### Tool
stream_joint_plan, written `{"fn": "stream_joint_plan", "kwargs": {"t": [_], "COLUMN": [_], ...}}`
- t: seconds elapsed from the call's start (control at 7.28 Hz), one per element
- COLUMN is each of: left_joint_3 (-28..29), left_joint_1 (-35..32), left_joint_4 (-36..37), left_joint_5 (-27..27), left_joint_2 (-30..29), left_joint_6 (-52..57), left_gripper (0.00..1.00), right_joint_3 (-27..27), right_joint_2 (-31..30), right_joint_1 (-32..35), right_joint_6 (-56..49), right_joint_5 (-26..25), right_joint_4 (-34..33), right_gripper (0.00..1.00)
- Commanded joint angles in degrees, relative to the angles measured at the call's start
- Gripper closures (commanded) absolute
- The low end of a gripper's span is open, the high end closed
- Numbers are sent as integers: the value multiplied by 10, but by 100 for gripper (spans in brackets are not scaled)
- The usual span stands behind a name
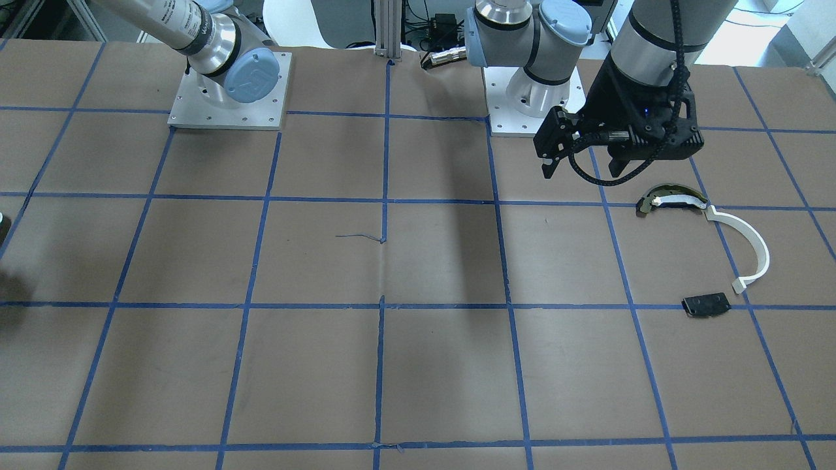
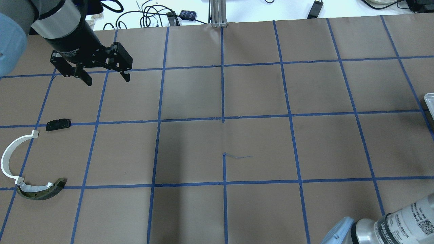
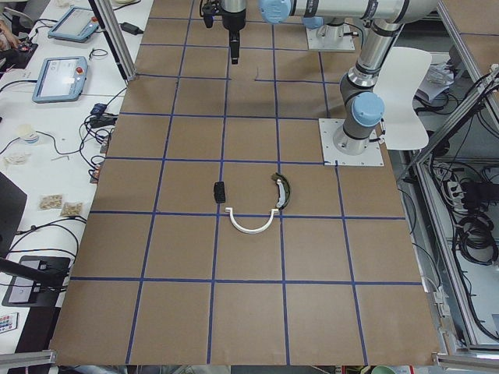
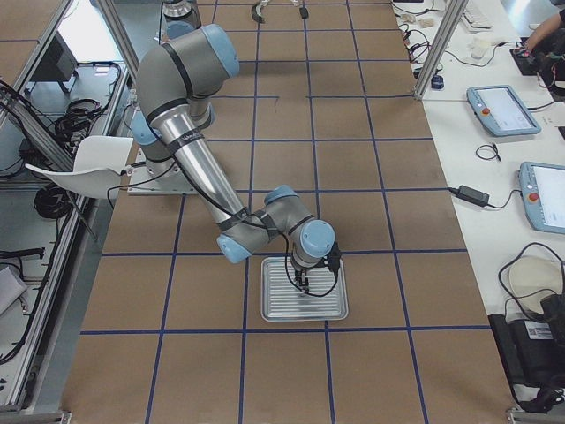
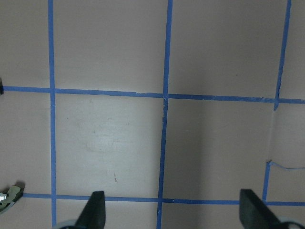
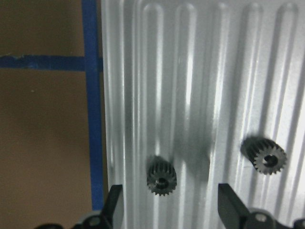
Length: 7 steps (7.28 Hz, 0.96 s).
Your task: Place bearing gear from tray to pile
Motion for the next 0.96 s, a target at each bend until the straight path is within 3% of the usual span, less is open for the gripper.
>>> {"fn": "stream_joint_plan", "kwargs": {"t": [0.0, 0.27, 0.82], "left_joint_3": [-1, 0, 0], "left_joint_1": [0, 0, 0], "left_joint_4": [1, 1, 0], "left_joint_5": [0, 1, 0], "left_joint_2": [0, 0, 0], "left_joint_6": [1, 0, -1], "left_gripper": [0, 0, 0], "right_joint_3": [0, 0, 0], "right_joint_2": [4, 4, 7], "right_joint_1": [0, 1, 1], "right_joint_6": [1, 6, 14], "right_joint_5": [1, 1, 1], "right_joint_4": [0, -1, -1], "right_gripper": [26, 26, 37]}}
